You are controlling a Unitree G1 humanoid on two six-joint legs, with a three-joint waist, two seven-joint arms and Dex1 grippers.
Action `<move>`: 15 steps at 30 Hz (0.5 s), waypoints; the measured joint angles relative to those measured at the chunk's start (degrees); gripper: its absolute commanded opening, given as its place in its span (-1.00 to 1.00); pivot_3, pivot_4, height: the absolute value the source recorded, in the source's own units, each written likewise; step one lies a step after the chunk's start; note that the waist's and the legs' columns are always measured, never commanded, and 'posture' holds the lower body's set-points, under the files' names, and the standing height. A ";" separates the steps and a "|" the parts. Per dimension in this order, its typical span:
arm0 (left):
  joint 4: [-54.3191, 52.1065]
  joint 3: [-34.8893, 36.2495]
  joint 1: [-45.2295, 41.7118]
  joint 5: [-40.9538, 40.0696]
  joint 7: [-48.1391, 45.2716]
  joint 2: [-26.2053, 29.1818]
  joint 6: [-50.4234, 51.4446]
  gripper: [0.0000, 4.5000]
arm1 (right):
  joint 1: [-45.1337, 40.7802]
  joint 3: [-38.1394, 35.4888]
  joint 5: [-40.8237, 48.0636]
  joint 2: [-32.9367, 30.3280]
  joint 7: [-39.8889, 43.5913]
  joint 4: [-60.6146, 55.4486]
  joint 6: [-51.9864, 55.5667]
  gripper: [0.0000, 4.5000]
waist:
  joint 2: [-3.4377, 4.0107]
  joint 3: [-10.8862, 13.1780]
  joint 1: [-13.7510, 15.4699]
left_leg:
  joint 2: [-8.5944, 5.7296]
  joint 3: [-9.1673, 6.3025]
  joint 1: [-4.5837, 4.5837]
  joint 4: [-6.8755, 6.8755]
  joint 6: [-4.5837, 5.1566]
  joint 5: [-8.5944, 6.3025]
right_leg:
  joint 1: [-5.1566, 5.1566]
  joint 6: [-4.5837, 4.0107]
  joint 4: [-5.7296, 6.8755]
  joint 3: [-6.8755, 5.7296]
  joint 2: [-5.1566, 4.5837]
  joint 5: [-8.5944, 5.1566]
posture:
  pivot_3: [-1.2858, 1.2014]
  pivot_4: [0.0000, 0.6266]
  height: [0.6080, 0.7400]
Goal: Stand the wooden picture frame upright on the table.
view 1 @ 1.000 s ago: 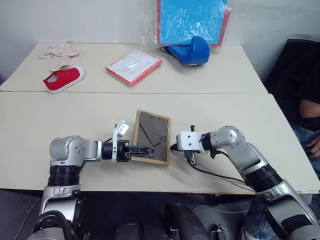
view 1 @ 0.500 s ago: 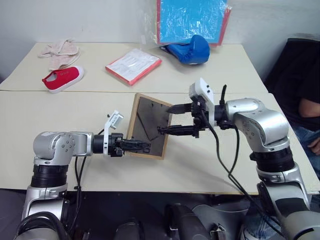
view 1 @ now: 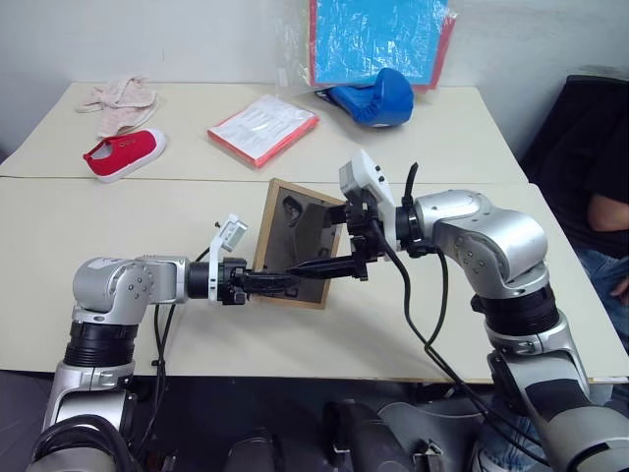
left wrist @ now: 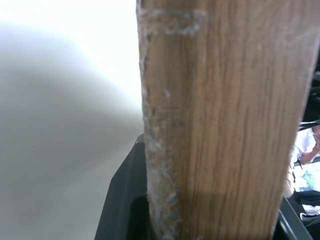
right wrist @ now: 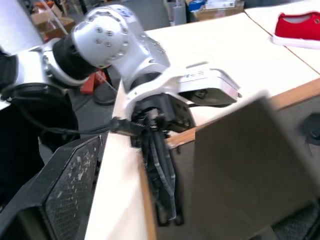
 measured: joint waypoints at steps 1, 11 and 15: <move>0.51 0.00 0.00 0.00 -0.03 0.23 -0.11 -0.51 | 0.49 -0.37 -0.53 -1.54 -0.46 -0.25 -0.56 1.00 | 0.00 0.00 0.01 | 0.00 -0.01 -0.01 0.00 0.01 -0.01 | 0.01 0.00 -0.03 -0.01 0.00 0.00 | 0.03 -0.52 1.00; 0.66 0.12 -0.14 -1.54 -1.66 2.68 1.11 -0.51 | 15.68 -1.76 -21.03 -16.86 -1.17 4.26 -45.16 1.00 | -0.04 0.03 -0.17 | -0.02 -0.16 -0.22 0.00 0.04 -0.03 | -0.03 0.05 -0.20 -0.11 0.04 0.02 | 0.03 -0.52 1.00; 0.66 0.31 -1.02 -3.45 -1.94 2.94 3.41 -0.51 | 14.64 0.78 -43.74 -16.06 -18.12 20.72 -88.29 1.00 | -0.08 0.14 -0.43 | -0.06 -0.09 -0.13 0.00 -0.04 0.05 | -0.03 0.06 -0.09 -0.02 0.04 0.03 | 0.03 -0.52 1.00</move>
